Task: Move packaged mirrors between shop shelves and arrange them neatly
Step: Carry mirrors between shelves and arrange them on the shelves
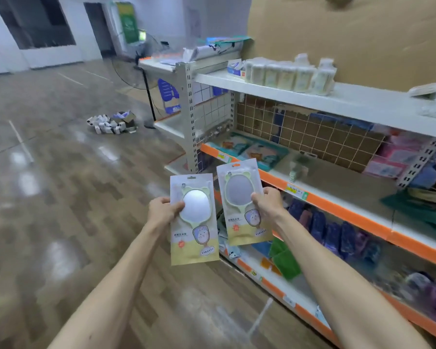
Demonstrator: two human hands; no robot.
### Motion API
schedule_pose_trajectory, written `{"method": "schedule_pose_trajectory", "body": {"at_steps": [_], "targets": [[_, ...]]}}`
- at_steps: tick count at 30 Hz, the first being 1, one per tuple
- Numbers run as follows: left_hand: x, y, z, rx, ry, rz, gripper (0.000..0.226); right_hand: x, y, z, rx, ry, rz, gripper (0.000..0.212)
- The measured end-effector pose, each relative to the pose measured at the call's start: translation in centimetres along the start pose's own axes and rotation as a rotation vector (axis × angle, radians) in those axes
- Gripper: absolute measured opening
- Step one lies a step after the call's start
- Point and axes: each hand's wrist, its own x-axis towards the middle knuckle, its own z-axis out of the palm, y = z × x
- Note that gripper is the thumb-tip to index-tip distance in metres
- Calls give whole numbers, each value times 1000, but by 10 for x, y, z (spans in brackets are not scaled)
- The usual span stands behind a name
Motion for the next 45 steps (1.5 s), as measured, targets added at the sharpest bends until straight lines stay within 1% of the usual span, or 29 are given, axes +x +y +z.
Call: {"method": "schedule_pose_trajectory", "body": {"at_steps": [4, 7, 10, 12, 13, 16, 18, 21, 24, 25, 29, 31, 33, 34, 35, 37, 39, 40, 42, 43, 45], "targets": [[52, 20, 18, 12, -68, 16, 23, 32, -3, -3, 32, 81, 64, 20], [77, 35, 46, 64, -139, 50, 18, 53, 5, -19, 23, 145, 132, 14], [101, 45, 82, 67, -205, 53, 16, 68, 15, -41, 33, 209, 149, 12], [115, 50, 112, 81, -267, 47, 15, 75, 25, -57, 54, 260, 175, 4], [122, 52, 129, 92, -311, 52, 13, 79, 31, -66, 64, 286, 196, 3], [135, 58, 183, 121, -419, 70, 13, 89, 50, -91, 77, 355, 270, 9], [145, 66, 218, 151, -480, 92, 16, 99, 61, -108, 88, 411, 325, 9], [166, 88, 266, 170, -560, 112, 16, 118, 62, -134, 67, 508, 354, 10], [189, 117, 313, 171, -639, 150, 13, 145, 52, -162, 45, 609, 358, 29], [196, 126, 328, 166, -656, 162, 14, 156, 48, -170, 39, 636, 356, 31], [221, 147, 376, 201, -705, 162, 19, 193, 38, -187, 47, 691, 368, 12], [232, 148, 394, 213, -712, 128, 23, 205, 42, -189, 49, 681, 391, 12], [240, 145, 407, 234, -722, 86, 28, 213, 49, -191, 88, 689, 428, 22], [242, 145, 413, 235, -721, 73, 27, 216, 52, -193, 108, 700, 442, 25], [244, 145, 418, 229, -719, 53, 26, 219, 54, -197, 123, 713, 456, 23], [252, 145, 430, 217, -717, 9, 31, 225, 58, -206, 144, 730, 469, 18], [264, 141, 442, 234, -752, 24, 35, 234, 62, -217, 144, 725, 485, 20], [268, 139, 448, 252, -777, 42, 31, 240, 63, -222, 120, 704, 496, 18], [268, 142, 459, 297, -777, 91, 13, 256, 70, -231, 50, 658, 501, 8], [266, 144, 463, 336, -759, 119, 14, 262, 73, -233, 24, 663, 502, 5], [261, 150, 472, 418, -711, 160, 20, 278, 85, -237, -7, 679, 523, 10]]}}
